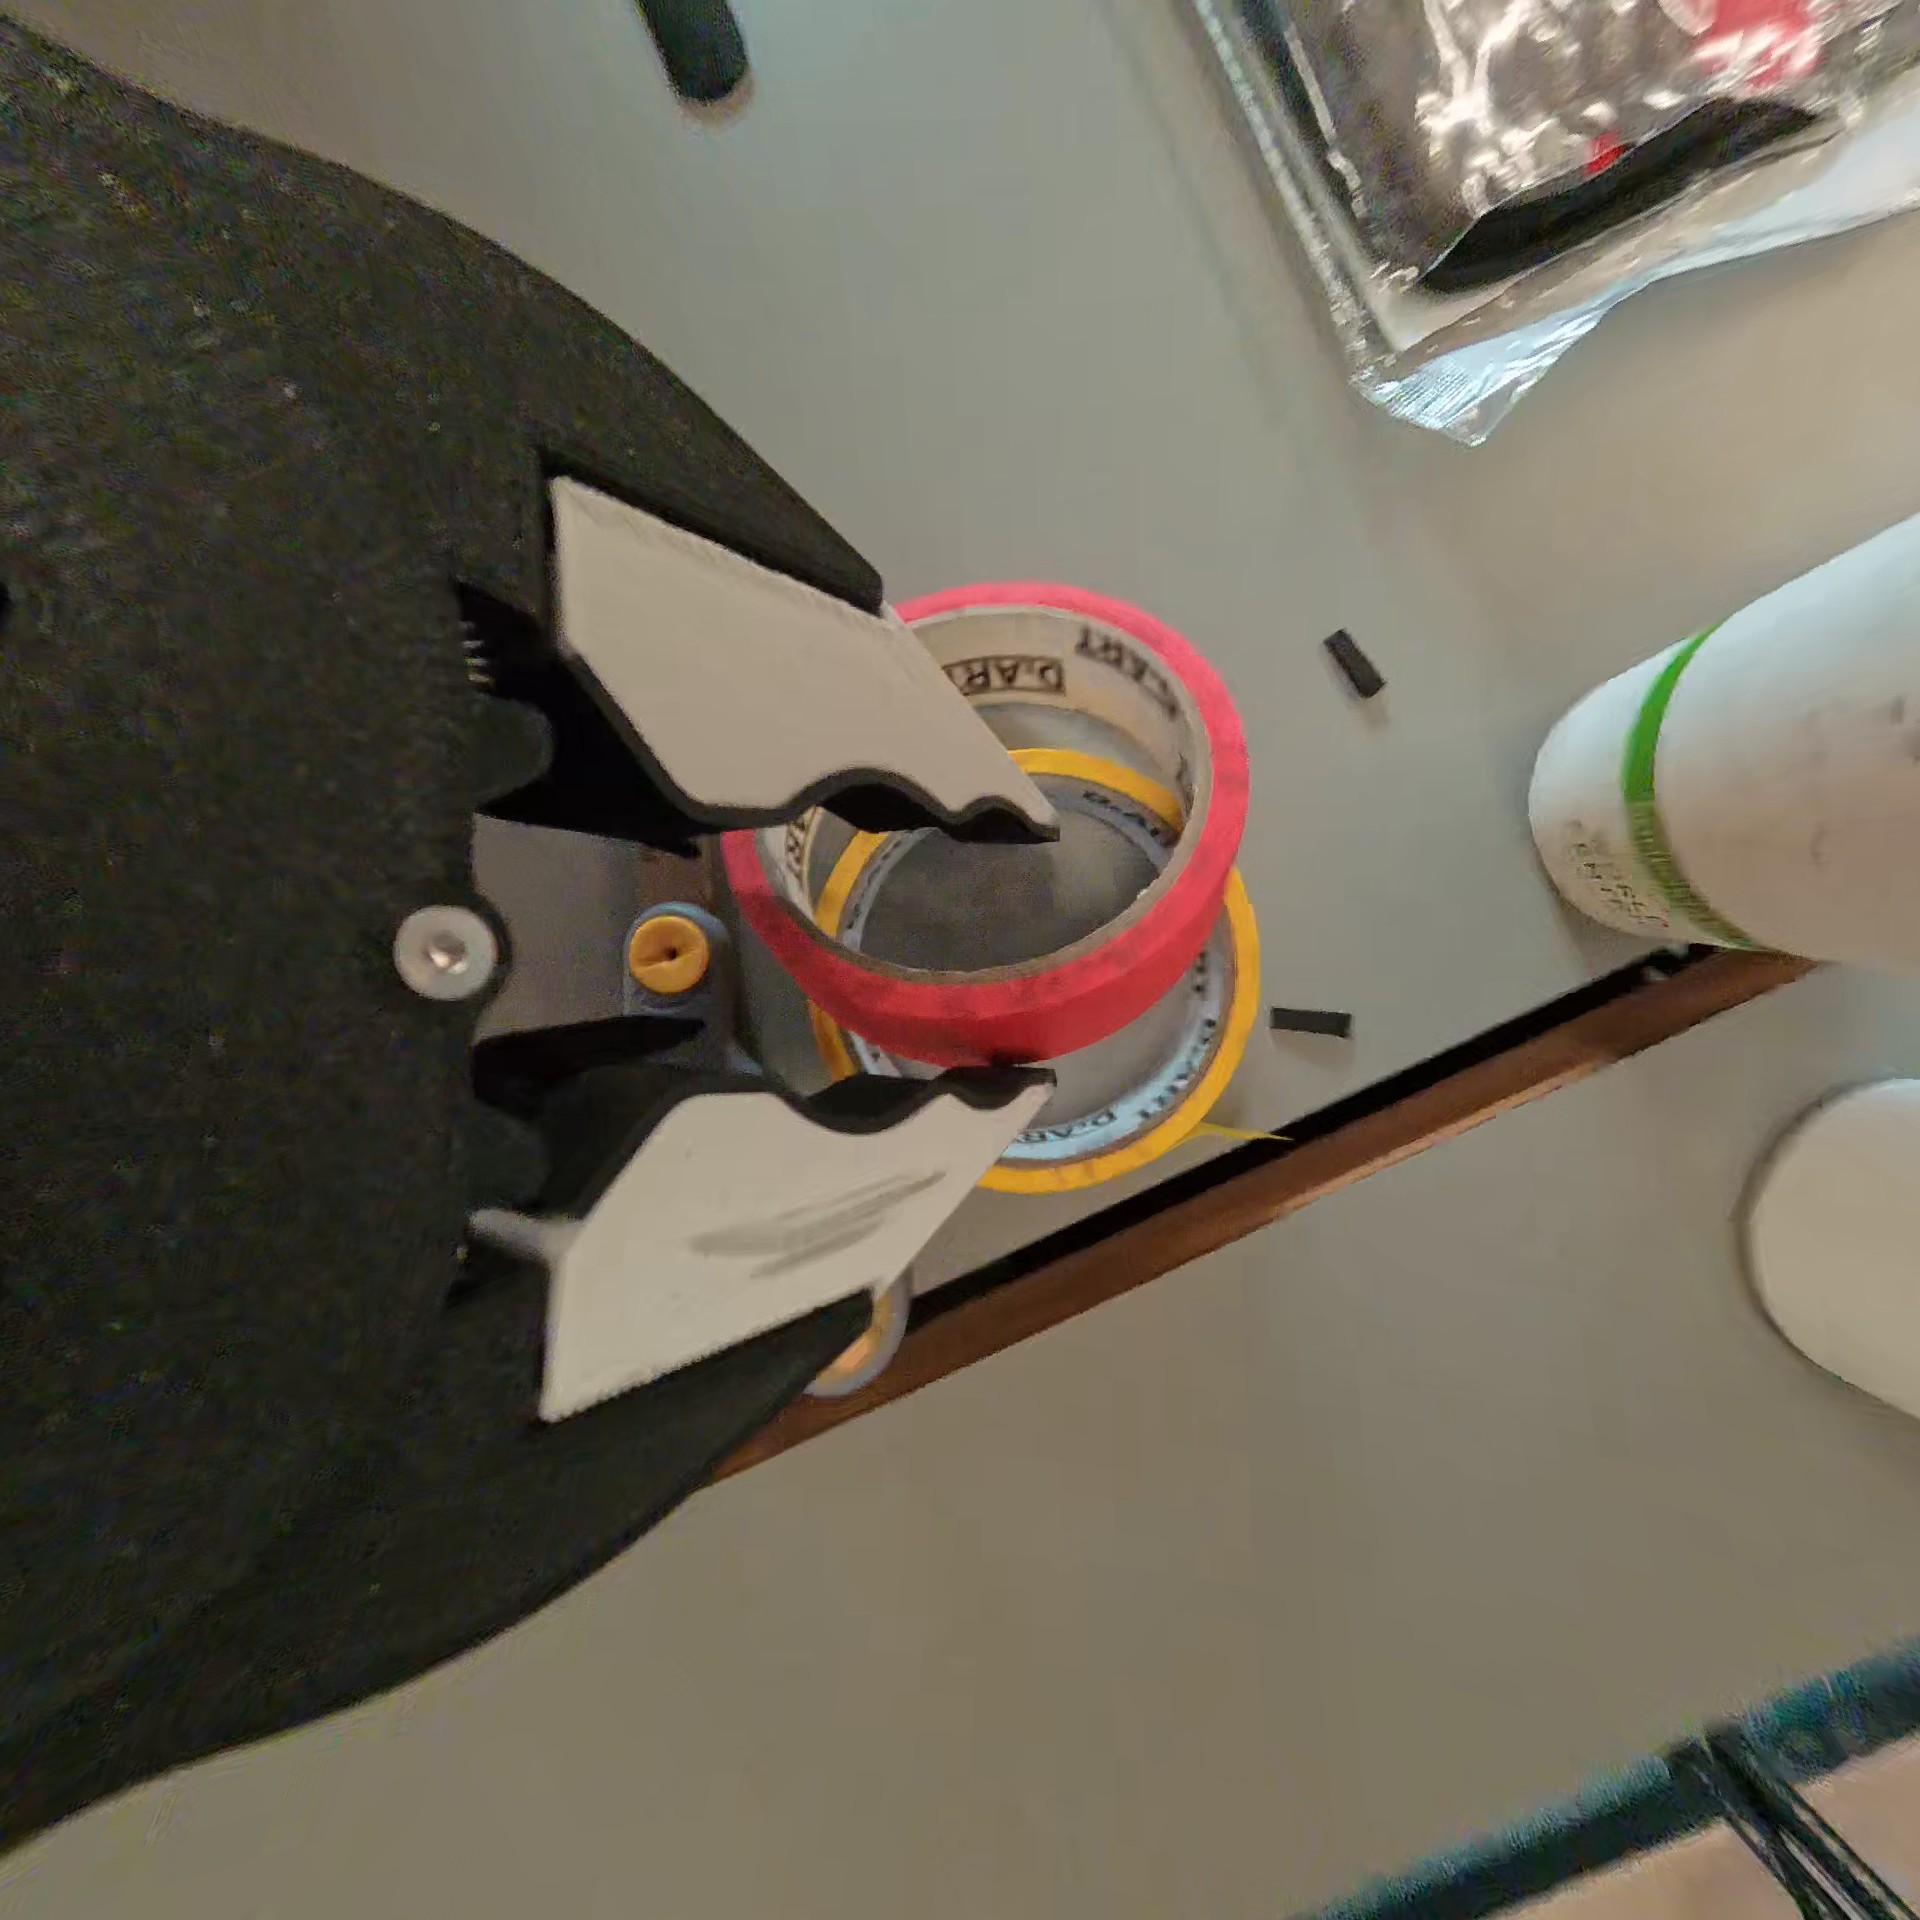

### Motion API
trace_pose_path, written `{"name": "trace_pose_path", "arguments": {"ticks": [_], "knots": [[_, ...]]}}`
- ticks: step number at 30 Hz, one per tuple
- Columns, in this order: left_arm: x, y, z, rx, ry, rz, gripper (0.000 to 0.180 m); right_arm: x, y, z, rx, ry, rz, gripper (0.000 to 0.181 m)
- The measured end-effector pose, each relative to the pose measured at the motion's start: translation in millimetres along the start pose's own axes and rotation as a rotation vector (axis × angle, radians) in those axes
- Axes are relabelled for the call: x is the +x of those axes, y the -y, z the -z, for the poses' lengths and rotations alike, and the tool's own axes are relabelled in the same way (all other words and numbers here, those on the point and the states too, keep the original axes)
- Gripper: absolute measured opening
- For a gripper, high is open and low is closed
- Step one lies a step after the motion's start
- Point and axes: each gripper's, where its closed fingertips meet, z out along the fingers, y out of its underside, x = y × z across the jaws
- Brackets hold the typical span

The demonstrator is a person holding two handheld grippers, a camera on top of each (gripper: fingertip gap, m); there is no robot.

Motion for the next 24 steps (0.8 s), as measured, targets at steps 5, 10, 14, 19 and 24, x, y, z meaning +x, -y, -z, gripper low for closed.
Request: {"name": "trace_pose_path", "arguments": {"ticks": [5,10,14,19,24], "knots": [[6.1,8.6,-19.3,-0.020,-0.036,-0.045,0.043,17.9,23.6,16.6,0.147,0.114,-0.107,0.033],[7.4,14.3,-31.5,-0.014,-0.062,-0.038,0.043,44.6,14.7,-5.4,0.043,0.147,0.029,0.020],[3.2,12.7,-34.1,-0.025,-0.051,-0.037,0.044,37.7,-3.1,-34.1,-0.113,0.160,0.180,0.018],[-20.0,20.4,-12.2,0.012,0.030,-0.023,0.043,42.7,15.7,-24.1,-0.042,0.034,0.292,0.005],[-31.9,35.9,-2.6,0.066,0.067,-0.010,0.042,21.1,64.6,26.4,0.179,-0.129,0.457,0.005]]}}
